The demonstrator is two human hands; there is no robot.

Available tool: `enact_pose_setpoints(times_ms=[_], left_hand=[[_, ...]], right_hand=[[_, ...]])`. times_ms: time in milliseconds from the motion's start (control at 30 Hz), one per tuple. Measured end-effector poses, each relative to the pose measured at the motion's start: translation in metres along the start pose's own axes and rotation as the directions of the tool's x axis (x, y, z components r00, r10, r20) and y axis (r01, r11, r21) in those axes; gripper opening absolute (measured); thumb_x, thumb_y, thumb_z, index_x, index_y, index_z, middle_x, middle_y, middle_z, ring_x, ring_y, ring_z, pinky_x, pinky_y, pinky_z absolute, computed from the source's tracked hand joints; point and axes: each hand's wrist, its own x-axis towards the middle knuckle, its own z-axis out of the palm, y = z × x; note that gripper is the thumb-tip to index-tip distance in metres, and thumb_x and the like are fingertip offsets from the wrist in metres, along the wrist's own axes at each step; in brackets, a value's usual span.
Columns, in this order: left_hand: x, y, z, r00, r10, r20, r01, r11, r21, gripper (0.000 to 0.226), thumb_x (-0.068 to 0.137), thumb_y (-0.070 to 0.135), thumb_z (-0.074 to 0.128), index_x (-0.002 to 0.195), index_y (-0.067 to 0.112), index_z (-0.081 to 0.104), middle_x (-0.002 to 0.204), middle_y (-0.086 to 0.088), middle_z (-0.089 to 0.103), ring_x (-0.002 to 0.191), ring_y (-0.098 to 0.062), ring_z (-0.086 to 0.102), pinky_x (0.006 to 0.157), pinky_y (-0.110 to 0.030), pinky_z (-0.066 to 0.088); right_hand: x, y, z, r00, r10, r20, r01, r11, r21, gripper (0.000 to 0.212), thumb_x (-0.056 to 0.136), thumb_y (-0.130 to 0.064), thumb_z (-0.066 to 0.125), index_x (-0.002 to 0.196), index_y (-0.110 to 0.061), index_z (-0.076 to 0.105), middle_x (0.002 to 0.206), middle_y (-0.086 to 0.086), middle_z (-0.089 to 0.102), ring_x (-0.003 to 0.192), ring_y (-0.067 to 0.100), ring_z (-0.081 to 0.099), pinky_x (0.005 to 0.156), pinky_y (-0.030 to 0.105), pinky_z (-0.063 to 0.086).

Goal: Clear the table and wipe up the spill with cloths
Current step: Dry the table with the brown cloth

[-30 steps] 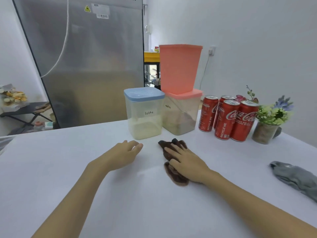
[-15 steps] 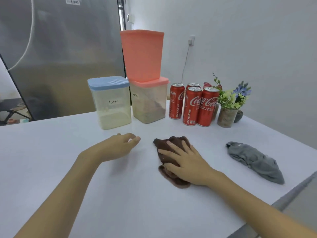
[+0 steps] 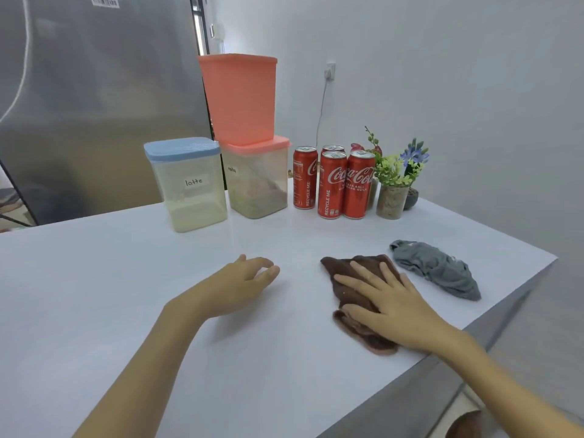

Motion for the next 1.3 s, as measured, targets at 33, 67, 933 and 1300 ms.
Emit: enact_pose_setpoints(times_ms=[33,67,933,1300], left_hand=[[-0.004,-0.003,-0.001,1.0,-0.002,-0.012,0.002,1.0,-0.007,0.044,0.097,0.051,0.027,0.135,0.034,0.041,0.147,0.008,0.038,0.145,-0.005,-0.003,0.114,-0.037,0.015],[-0.007,-0.007,-0.002,1.0,-0.006,-0.028,0.005,1.0,-0.012,0.044,0.097,0.051,0.027,0.135,0.034,0.042,0.146,0.008,0.039,0.145,-0.005,-0.003,0.113,-0.036,0.016],[-0.117,-0.057,-0.02,0.928,-0.251,-0.276,0.209,0.962,-0.175,0.051,0.092,0.058,0.029,0.14,0.041,0.033,0.151,0.009,0.031,0.143,-0.009,0.016,0.111,-0.035,0.021],[-0.149,-0.081,-0.022,0.897,-0.259,-0.359,0.201,0.961,-0.191,0.05,0.094,0.054,0.028,0.14,0.036,0.036,0.15,0.009,0.033,0.143,-0.011,0.02,0.111,-0.033,0.022]], right_hand=[[0.006,0.01,-0.005,0.999,0.042,0.015,-0.043,0.999,0.013,0.05,0.09,-0.063,0.033,0.136,-0.063,0.013,0.156,-0.024,-0.003,0.146,0.024,-0.01,0.117,0.046,-0.004],[0.017,0.017,-0.009,0.996,0.084,0.026,-0.085,0.996,0.024,0.051,0.09,-0.064,0.033,0.137,-0.062,0.013,0.157,-0.021,-0.002,0.146,0.026,-0.008,0.117,0.046,-0.003],[-0.074,-0.146,0.04,0.974,-0.205,-0.093,0.211,0.975,0.067,0.069,0.071,-0.07,0.009,0.139,-0.058,0.016,0.155,-0.026,-0.002,0.146,0.023,-0.01,0.116,0.038,-0.012],[-0.086,-0.235,0.07,0.871,-0.458,-0.178,0.479,0.873,0.095,0.052,0.084,-0.062,0.033,0.133,-0.049,0.039,0.152,-0.017,0.028,0.143,0.034,0.021,0.116,0.044,0.009]])
